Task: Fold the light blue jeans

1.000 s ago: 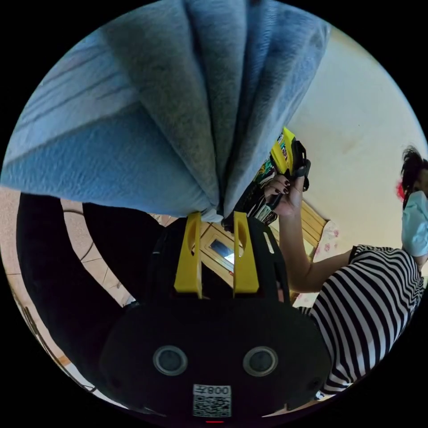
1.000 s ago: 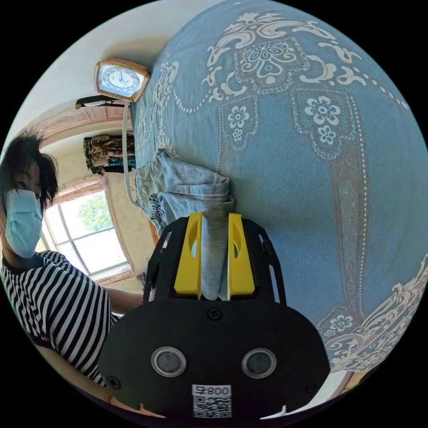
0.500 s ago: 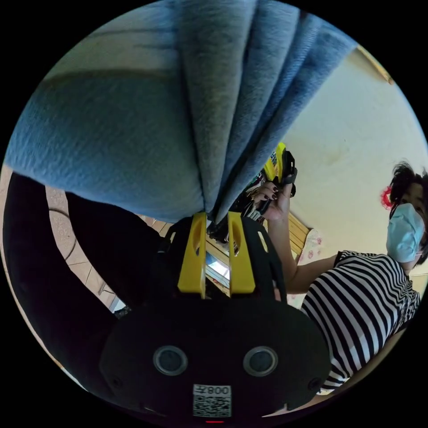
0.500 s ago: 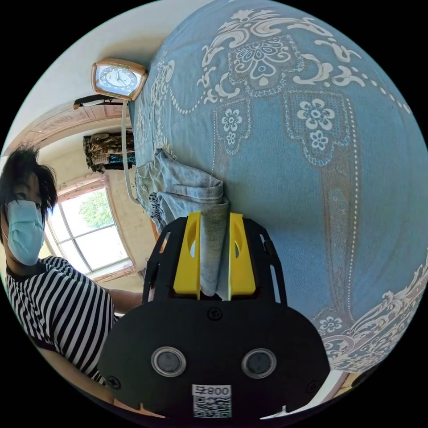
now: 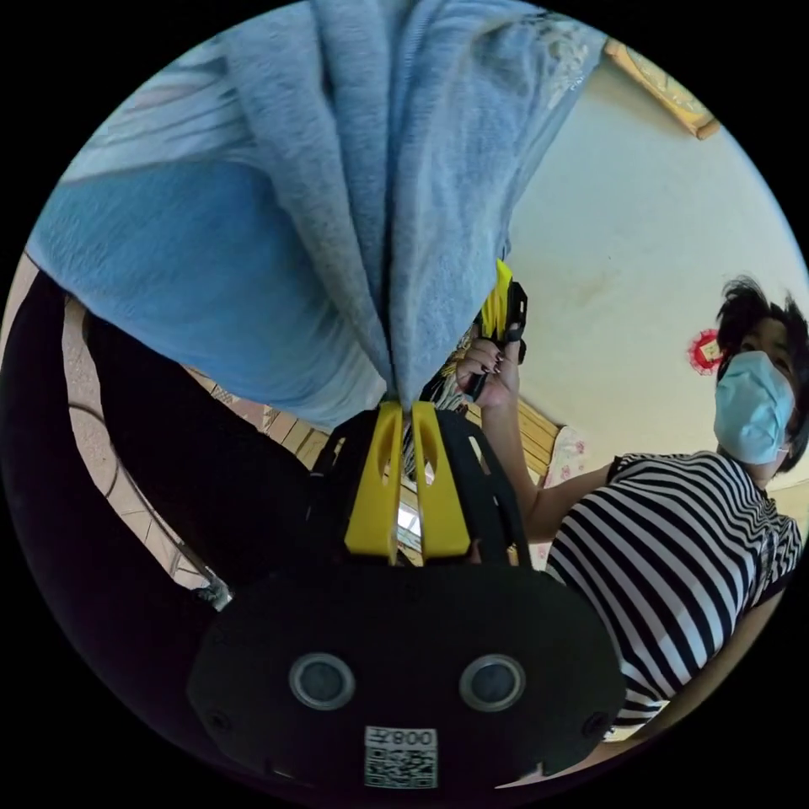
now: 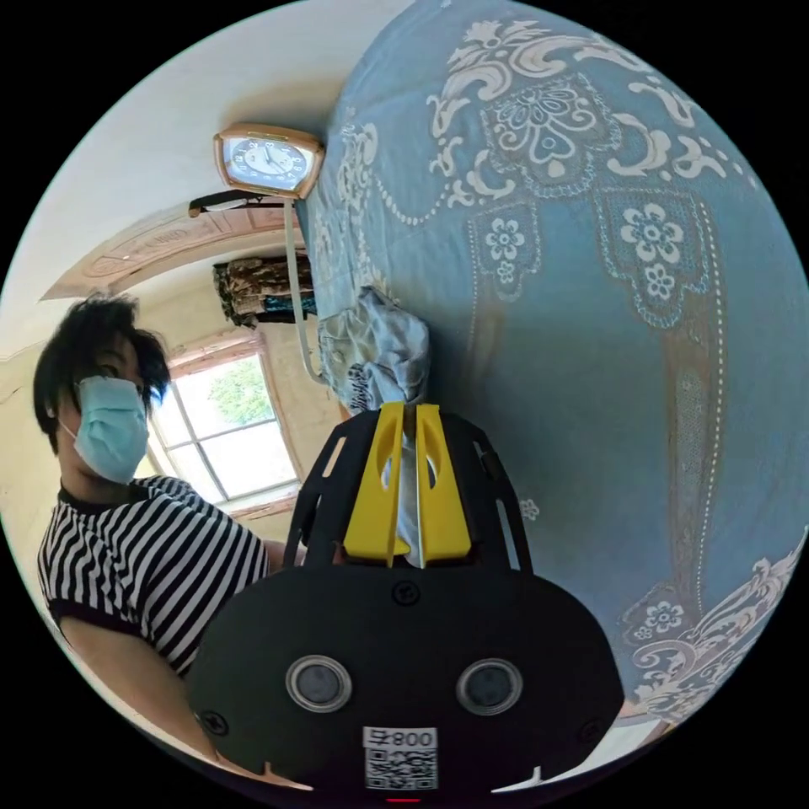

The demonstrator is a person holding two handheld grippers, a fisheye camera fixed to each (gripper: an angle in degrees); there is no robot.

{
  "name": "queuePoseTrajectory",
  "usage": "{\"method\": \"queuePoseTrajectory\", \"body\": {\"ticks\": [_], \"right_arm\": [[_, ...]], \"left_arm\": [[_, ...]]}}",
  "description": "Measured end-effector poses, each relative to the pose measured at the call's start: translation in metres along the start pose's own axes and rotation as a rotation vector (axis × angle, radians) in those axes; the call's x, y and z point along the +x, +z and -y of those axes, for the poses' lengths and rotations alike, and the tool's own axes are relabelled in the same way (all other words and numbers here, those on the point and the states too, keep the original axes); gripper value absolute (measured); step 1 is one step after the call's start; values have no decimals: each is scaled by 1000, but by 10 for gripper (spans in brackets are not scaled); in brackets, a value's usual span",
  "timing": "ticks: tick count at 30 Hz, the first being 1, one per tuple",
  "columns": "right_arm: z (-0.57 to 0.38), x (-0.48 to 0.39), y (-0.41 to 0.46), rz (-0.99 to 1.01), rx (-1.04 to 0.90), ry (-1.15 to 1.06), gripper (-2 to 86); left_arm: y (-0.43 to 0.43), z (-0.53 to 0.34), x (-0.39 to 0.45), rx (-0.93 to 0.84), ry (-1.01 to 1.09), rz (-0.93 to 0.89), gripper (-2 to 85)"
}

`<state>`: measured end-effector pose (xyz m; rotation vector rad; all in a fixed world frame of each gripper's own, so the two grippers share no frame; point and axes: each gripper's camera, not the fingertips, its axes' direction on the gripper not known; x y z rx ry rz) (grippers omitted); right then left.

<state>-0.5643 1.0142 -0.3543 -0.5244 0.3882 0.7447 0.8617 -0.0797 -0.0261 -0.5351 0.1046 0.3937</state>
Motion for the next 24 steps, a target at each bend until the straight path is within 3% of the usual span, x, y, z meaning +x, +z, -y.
{"method": "queuePoseTrajectory", "body": {"ticks": [10,17,24], "right_arm": [[27,-113,15,168,-70,-244,22],[82,-197,105,304,-209,-428,22],[140,-255,213,278,-302,-497,22]], "left_arm": [[-84,-36,38,70,293,-85,24],[-189,-55,37,273,469,-54,22],[-282,-52,11,465,543,-16,20]]}}
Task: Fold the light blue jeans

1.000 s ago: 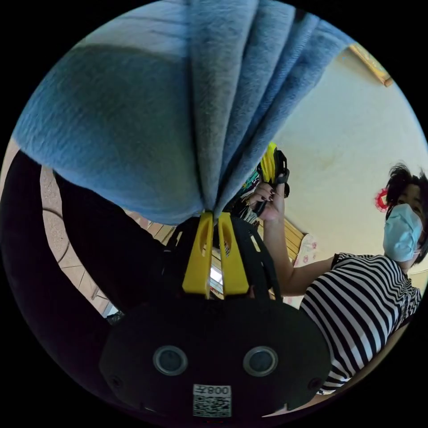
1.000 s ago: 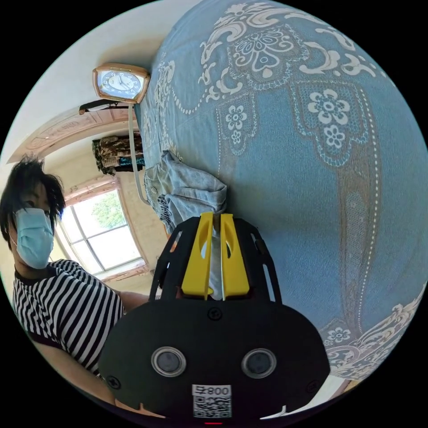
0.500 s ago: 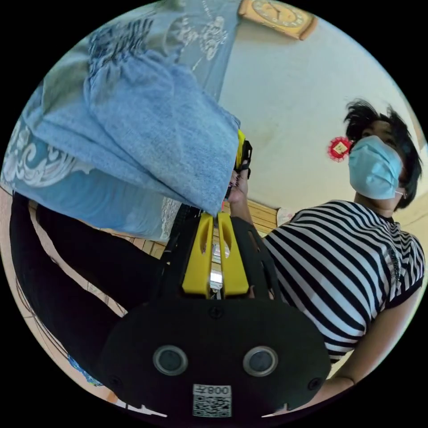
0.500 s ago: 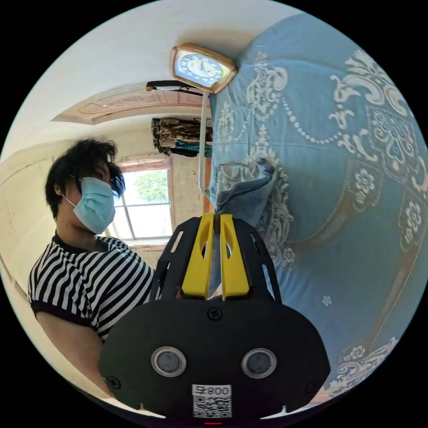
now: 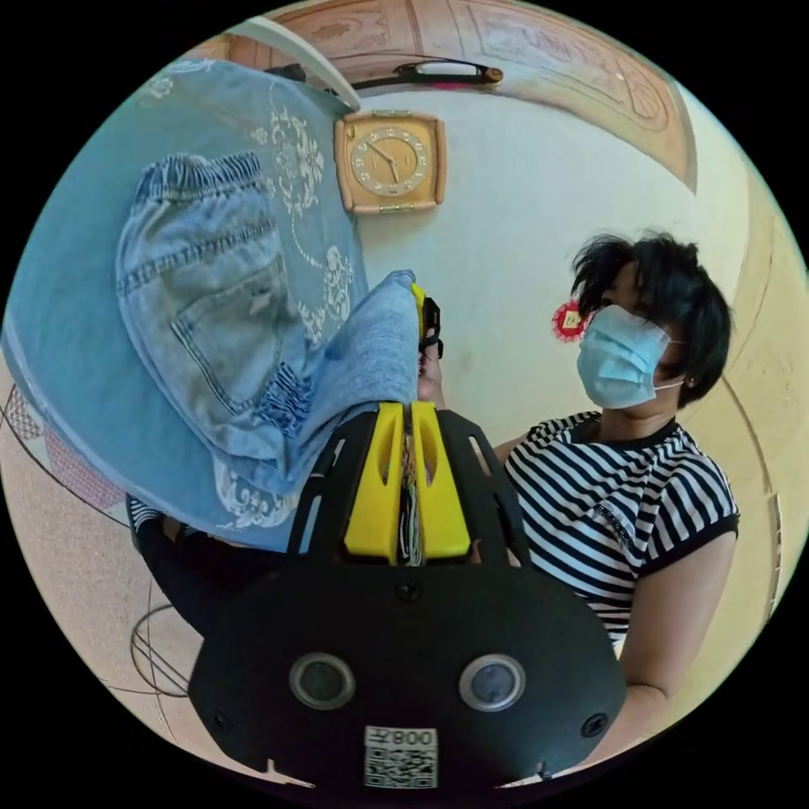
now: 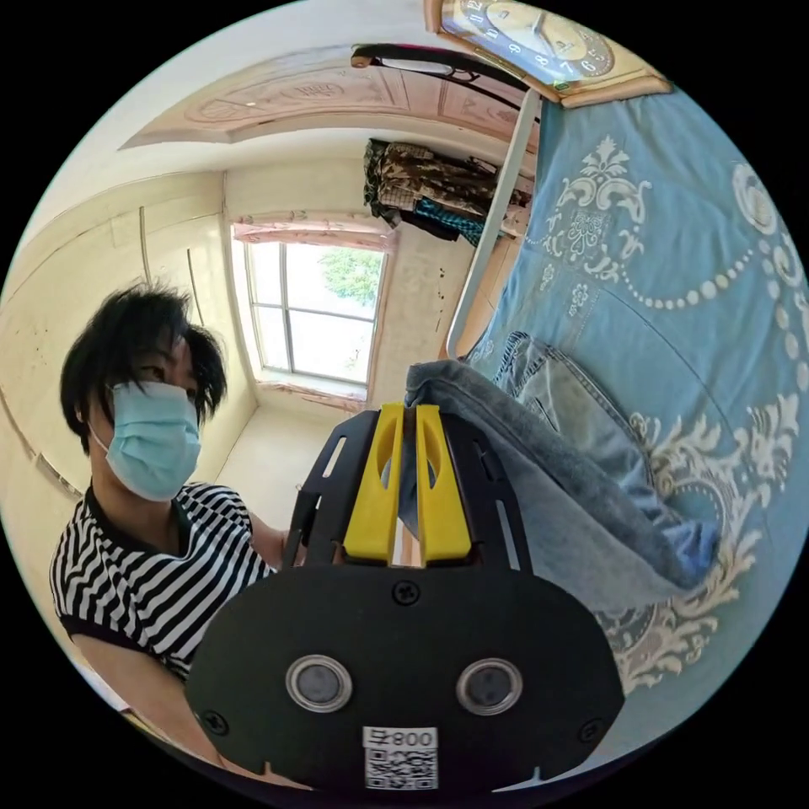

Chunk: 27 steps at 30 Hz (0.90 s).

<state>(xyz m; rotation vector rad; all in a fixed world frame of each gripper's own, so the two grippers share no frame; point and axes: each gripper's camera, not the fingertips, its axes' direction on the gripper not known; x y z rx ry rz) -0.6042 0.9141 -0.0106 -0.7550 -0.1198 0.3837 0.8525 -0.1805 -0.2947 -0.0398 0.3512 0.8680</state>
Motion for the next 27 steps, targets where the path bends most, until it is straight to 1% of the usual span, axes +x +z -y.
{"method": "queuePoseTrajectory", "body": {"ticks": [5,9,13,15,17,21,23,24,25,27], "right_arm": [[46,11,51,-59,-36,21,22],[78,22,90,-108,-51,41,25],[98,40,120,-190,-59,115,30],[108,49,135,-168,-65,140,35],[112,49,144,-140,-66,137,41],[113,22,156,-171,-59,61,50],[109,3,159,-172,-43,-1,34],[106,-11,163,-197,-33,-53,24],[105,-17,167,-218,-38,-77,19],[106,-30,193,-313,-120,-137,9]], "left_arm": [[-48,20,-33,61,31,85,20],[-76,32,-59,111,24,112,20],[-103,42,-99,206,-60,102,23],[-110,41,-117,238,-100,85,24],[-119,35,-132,312,-125,29,24],[-134,21,-133,430,-119,81,18],[-141,11,-120,513,-68,155,11],[-141,10,-115,516,-39,178,9],[-136,13,-106,484,17,212,7],[-122,23,-98,398,71,274,4]]}}
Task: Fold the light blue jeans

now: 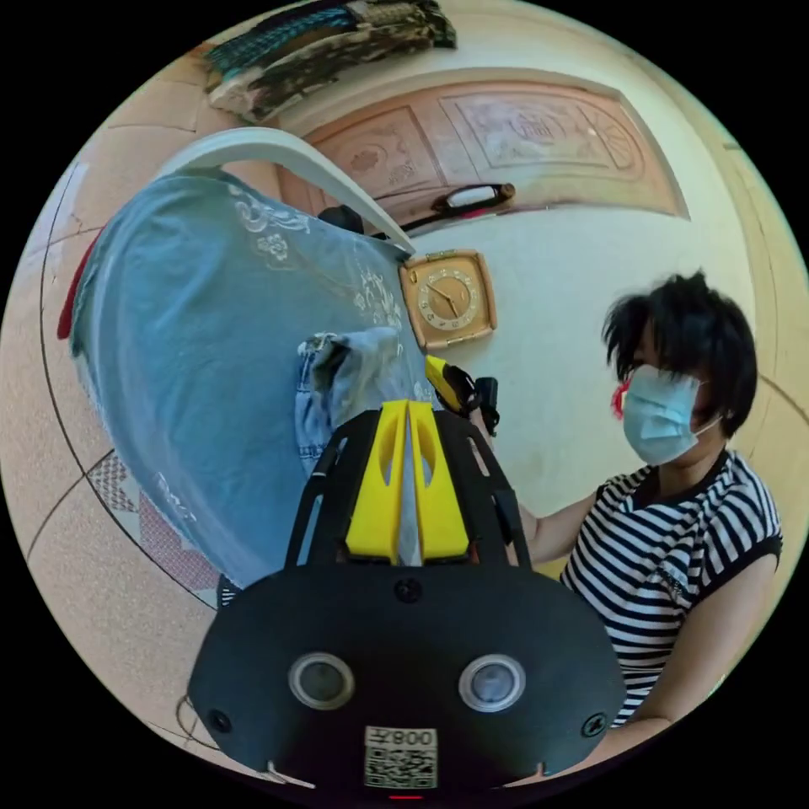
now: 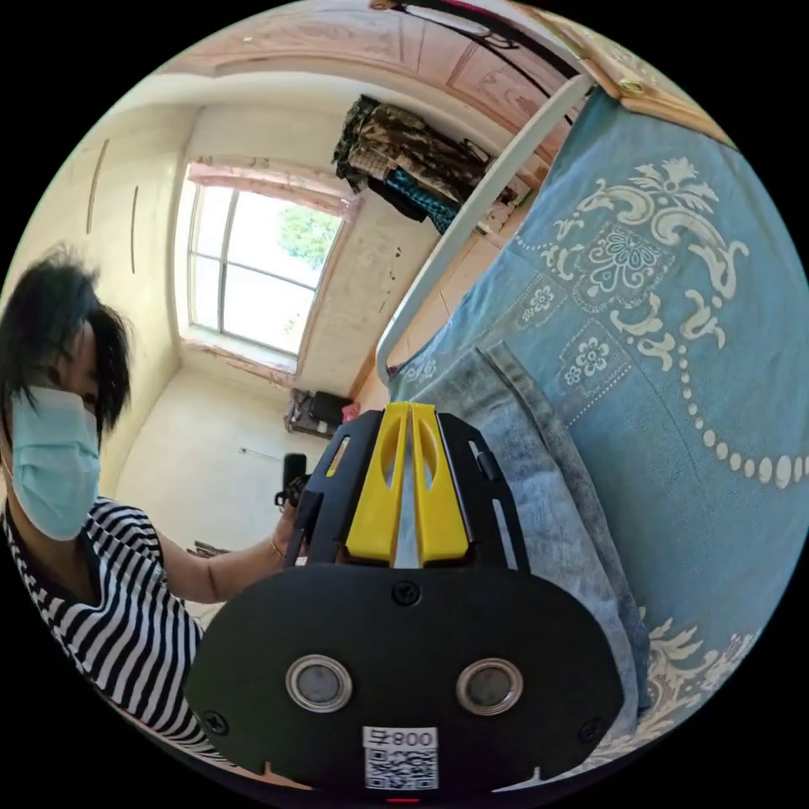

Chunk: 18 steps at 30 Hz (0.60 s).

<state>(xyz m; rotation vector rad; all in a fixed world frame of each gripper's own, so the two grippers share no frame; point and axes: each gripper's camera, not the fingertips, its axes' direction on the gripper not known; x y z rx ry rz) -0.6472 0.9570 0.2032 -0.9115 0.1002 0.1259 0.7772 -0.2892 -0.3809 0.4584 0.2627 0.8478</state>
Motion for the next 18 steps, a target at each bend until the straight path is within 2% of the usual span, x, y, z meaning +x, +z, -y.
{"method": "queuePoseTrajectory", "body": {"ticks": [2,5,7,10,12,16,18], "right_arm": [[9,-7,26,-60,-117,-37,5],[18,-14,68,-257,-281,-96,2],[17,-13,77,-267,-265,-107,1],[20,-8,81,-201,-244,-67,1],[20,-16,78,-196,-241,-61,1],[0,-55,54,-195,-182,-173,1],[-20,-61,62,-256,-238,-184,1]], "left_arm": [[23,12,7,-82,84,94,3],[41,27,-6,-77,103,230,2],[45,32,-22,-67,78,324,1],[44,30,-46,-9,9,212,0],[42,28,-47,8,-25,204,1],[38,14,-33,-30,43,146,2],[43,8,-36,-83,33,186,3]]}}
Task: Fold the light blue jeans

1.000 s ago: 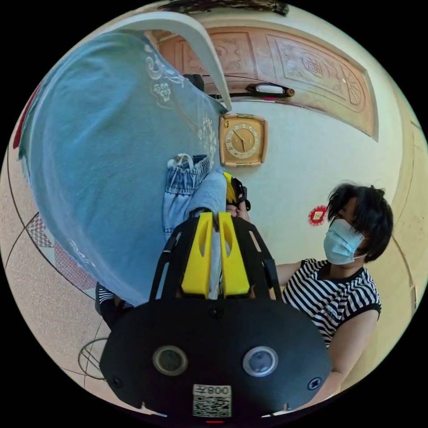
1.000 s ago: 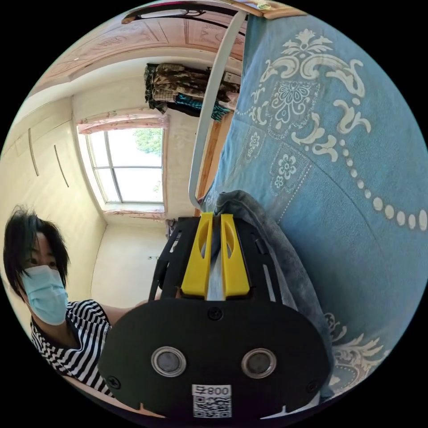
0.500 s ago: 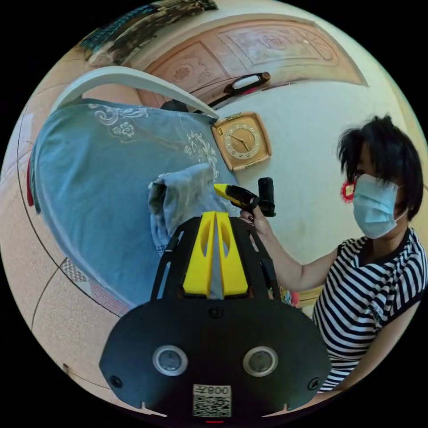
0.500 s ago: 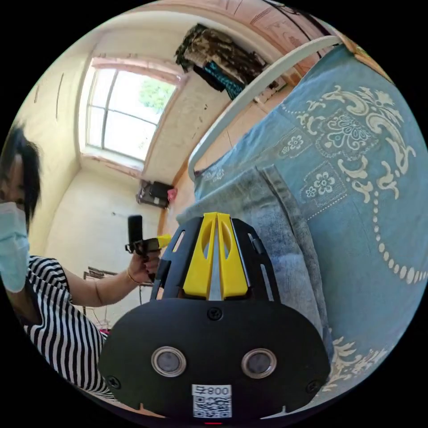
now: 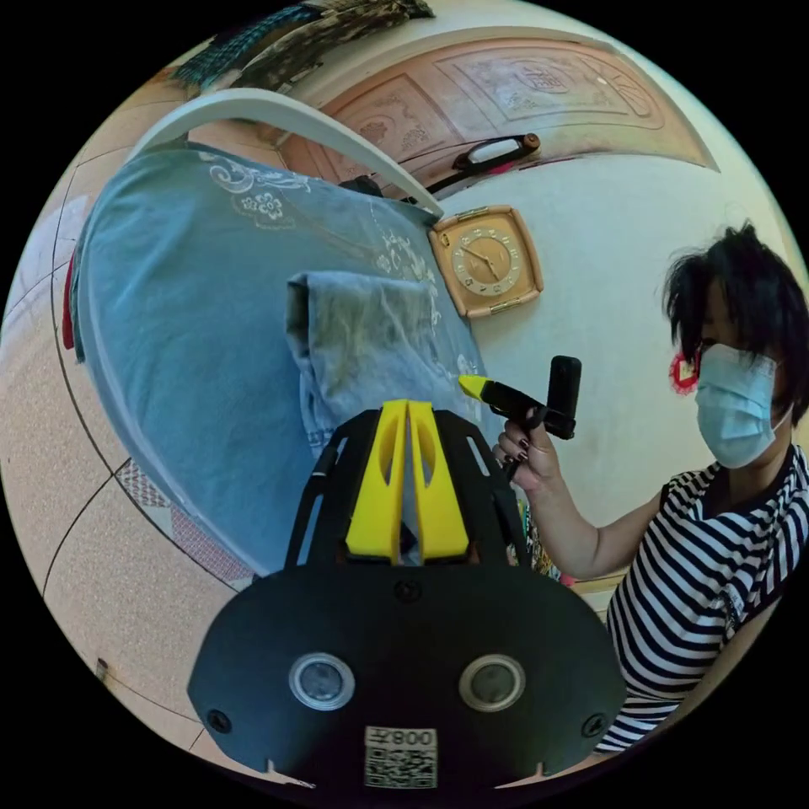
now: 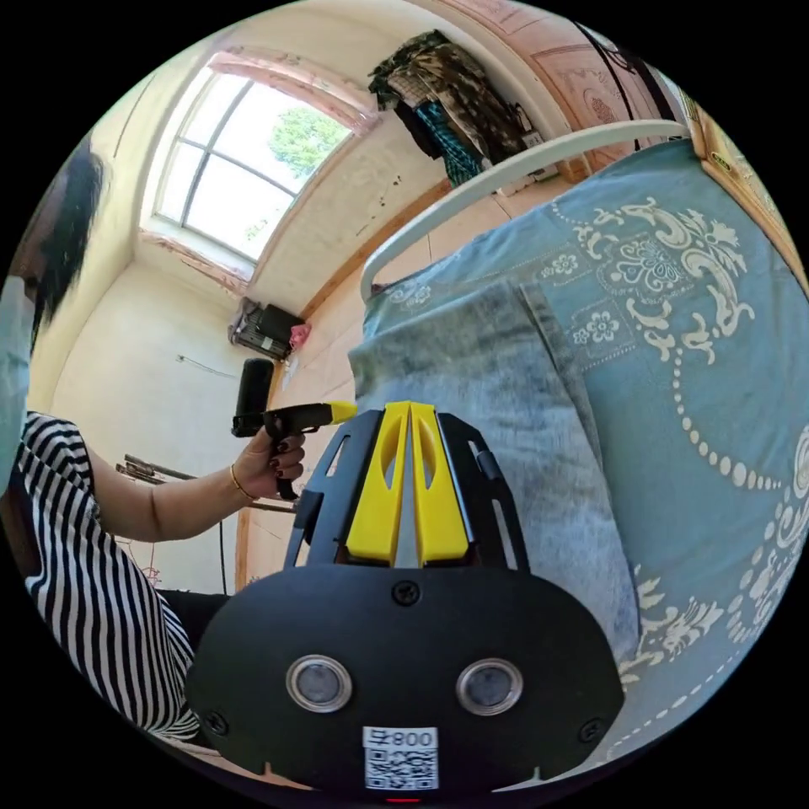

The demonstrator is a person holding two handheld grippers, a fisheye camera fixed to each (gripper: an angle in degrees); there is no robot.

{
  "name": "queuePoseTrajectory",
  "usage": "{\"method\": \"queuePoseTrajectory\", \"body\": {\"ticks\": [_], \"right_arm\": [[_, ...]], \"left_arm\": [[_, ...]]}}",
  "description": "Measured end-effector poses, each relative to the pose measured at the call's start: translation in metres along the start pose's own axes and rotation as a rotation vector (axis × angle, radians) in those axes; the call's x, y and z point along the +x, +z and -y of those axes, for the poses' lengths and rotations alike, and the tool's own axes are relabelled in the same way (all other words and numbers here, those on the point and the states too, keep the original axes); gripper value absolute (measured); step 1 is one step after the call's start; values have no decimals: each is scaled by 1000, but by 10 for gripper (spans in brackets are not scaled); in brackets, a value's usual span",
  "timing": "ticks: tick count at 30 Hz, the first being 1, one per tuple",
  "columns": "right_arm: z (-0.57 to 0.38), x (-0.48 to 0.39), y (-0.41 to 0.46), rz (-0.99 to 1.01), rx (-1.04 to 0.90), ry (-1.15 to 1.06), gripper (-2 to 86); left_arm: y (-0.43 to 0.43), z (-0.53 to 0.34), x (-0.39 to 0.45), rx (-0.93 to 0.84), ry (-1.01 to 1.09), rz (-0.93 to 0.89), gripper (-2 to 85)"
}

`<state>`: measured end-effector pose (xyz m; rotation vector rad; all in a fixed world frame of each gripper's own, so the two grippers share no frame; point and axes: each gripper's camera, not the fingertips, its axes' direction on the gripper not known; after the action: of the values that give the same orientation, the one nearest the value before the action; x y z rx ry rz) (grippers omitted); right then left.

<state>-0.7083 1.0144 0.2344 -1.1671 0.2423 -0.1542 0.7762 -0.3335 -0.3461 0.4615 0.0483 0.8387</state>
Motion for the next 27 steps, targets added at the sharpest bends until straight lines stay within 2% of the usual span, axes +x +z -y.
{"method": "queuePoseTrajectory", "body": {"ticks": [2,6,11,16,19,23,27], "right_arm": [[-4,3,27,-72,-117,6,1],[2,13,40,-60,-151,20,1],[-23,9,12,-46,-37,35,1],[-79,21,-11,65,51,170,1],[-105,30,-15,197,136,232,1],[-101,46,26,102,-7,214,1],[-110,71,25,191,18,248,5]], "left_arm": [[13,-4,-14,-60,-51,59,5],[12,-5,-27,-10,-97,-3,16],[-3,-38,-29,13,-183,-120,75],[15,-78,-39,-112,-357,-163,119],[32,-87,-45,-157,-411,-222,124],[43,-82,-48,-170,-411,-193,116],[41,-82,-52,-154,-429,-211,111]]}}
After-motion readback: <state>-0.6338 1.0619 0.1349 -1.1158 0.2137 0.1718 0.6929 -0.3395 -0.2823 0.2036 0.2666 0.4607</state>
